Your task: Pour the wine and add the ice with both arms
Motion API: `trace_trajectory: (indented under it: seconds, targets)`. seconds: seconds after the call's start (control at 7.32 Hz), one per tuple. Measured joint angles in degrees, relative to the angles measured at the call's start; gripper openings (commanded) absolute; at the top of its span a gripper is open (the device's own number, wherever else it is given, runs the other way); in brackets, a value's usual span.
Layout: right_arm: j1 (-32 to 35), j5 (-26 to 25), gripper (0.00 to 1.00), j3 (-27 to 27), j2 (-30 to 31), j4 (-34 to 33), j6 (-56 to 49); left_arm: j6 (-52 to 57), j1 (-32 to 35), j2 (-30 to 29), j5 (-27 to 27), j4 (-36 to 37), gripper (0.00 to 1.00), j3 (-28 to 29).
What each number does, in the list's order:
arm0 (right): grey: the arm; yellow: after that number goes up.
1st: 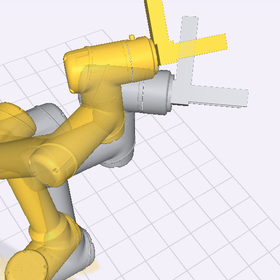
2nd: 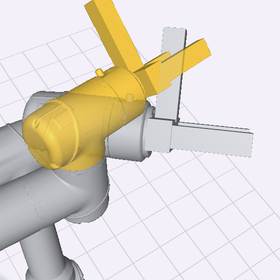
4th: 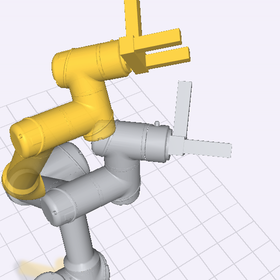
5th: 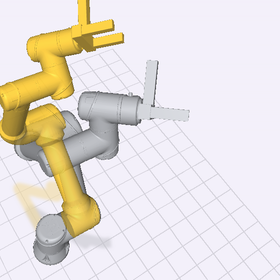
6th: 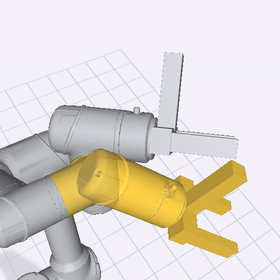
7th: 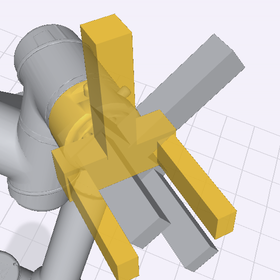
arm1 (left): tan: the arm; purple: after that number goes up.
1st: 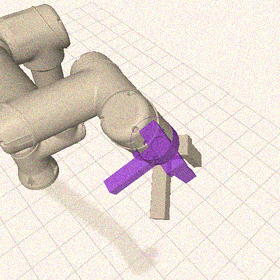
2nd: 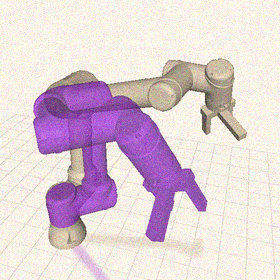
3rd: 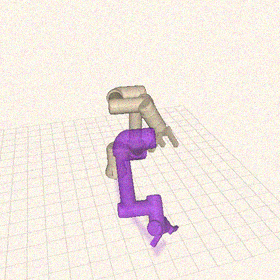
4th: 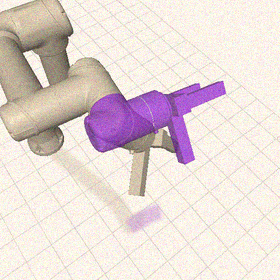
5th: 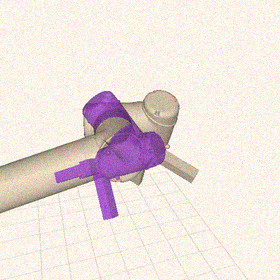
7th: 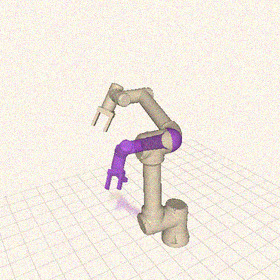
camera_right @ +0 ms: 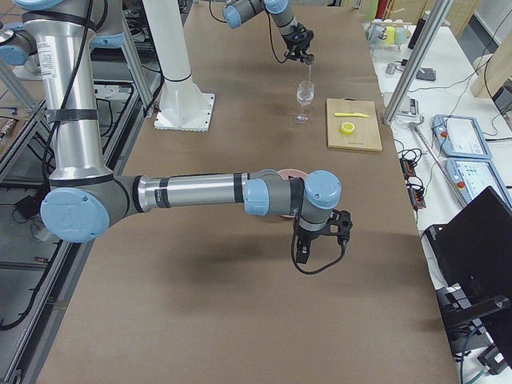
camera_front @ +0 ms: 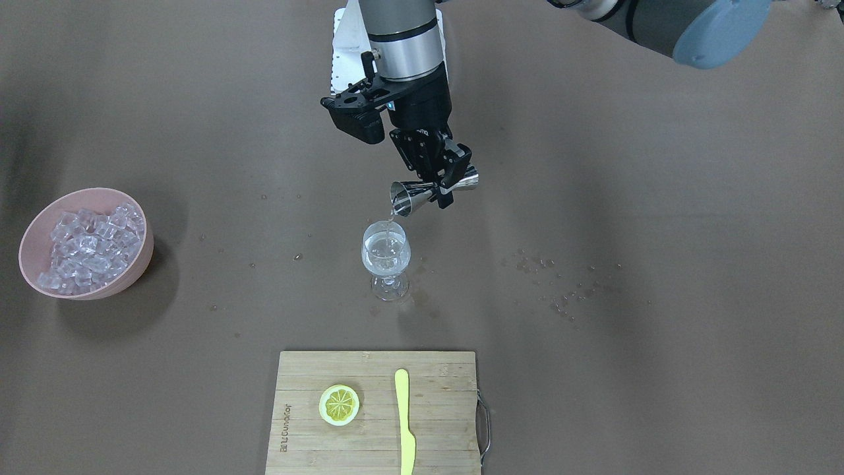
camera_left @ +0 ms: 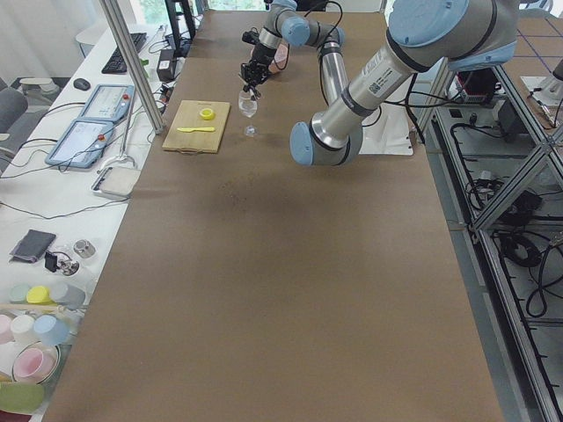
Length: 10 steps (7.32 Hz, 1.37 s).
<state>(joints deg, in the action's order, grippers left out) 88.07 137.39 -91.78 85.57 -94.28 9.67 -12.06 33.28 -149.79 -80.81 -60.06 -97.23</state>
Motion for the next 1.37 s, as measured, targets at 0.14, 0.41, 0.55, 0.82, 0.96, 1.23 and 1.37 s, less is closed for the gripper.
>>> trace_trajectory:
  seconds: [0.14, 0.41, 0.55, 0.82, 0.96, 1.23, 1.37]
  targets:
    - [0.00, 0.04, 1.00, -0.09, -0.01, -0.02, 0.00, 0.53, -0.03, -1.06, 1.72, 1.29, 0.00, 1.48]
    - [0.00, 0.13, 1.00, -0.38, 0.01, -0.02, 0.02, 2.66, -0.15, -3.67, 6.01, 3.55, 0.00, 4.97]
    - [0.00, 0.17, 1.00, -0.44, -0.02, -0.03, 0.06, 3.57, -0.22, -5.09, 7.67, 4.21, 0.00, 7.06]
    - [0.00, 0.31, 1.00, -0.57, 0.00, -0.03, 0.09, 5.53, -0.80, -6.35, 12.09, 6.18, 0.00, 9.34]
    - [0.00, 0.54, 1.00, -0.68, 0.02, -0.05, 0.09, 5.83, -1.55, -6.10, 13.49, 6.67, 0.00, 9.49]
    - [0.00, 1.02, 1.00, -0.77, 0.03, -0.05, 0.09, 4.84, -3.22, -5.11, 14.47, 6.67, 0.00, 8.89]
    - [0.00, 1.06, 1.00, -0.79, 0.03, -0.03, 0.07, 3.68, -3.71, -4.35, 14.46, 6.46, 0.00, 7.47]
